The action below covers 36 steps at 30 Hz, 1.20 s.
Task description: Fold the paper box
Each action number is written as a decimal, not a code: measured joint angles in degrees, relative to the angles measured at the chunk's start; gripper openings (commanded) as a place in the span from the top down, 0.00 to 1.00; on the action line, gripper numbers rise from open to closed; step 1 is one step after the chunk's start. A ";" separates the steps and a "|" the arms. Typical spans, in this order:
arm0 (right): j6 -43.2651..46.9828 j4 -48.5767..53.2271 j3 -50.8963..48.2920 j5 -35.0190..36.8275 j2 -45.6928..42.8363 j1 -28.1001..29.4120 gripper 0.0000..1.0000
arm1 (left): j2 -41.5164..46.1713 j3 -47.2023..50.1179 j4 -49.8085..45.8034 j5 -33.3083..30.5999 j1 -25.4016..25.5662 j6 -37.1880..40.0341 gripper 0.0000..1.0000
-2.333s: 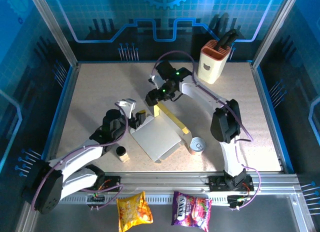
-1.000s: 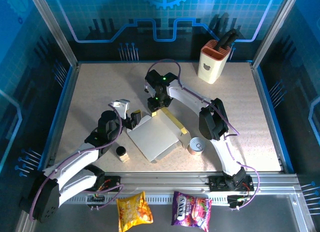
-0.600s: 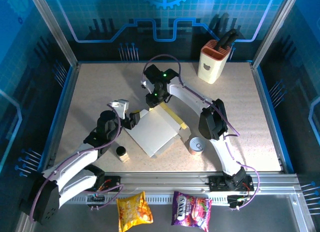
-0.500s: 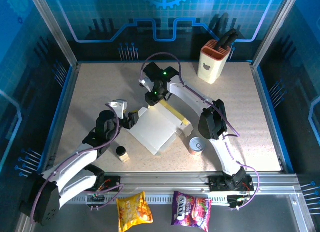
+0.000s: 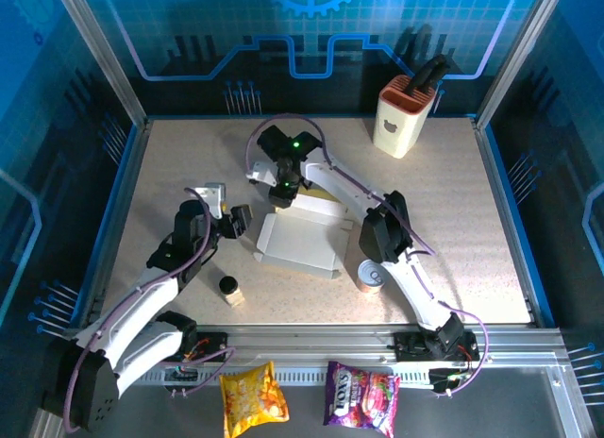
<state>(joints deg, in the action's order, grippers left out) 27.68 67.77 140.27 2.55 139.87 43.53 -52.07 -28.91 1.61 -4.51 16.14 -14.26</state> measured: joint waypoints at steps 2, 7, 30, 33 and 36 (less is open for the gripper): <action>0.61 -0.42 0.11 -0.44 0.02 0.94 0.41 | -0.44 -1.70 -2.47 0.02 -0.66 -1.16 0.32; -1.68 -2.51 -0.52 -4.15 -0.92 1.33 0.26 | -4.61 -8.09 -8.66 1.31 -1.75 -3.30 0.32; -43.76 -28.50 -56.41 -16.96 -42.80 -15.74 0.43 | -30.93 -31.89 -21.31 21.35 -1.95 -7.76 0.45; -46.34 -28.85 -58.62 -16.65 -44.19 -15.91 0.43 | -34.16 -34.58 -22.67 22.23 -1.95 -7.41 0.51; -47.69 -28.87 -59.41 -16.39 -45.44 -15.91 0.43 | -36.59 -36.54 -23.50 22.80 -1.95 -6.60 0.56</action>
<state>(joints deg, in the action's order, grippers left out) -20.01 38.89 80.86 -13.85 94.43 27.62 -88.66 -65.45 -21.89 18.28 14.20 -20.86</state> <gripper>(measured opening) 0.572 0.462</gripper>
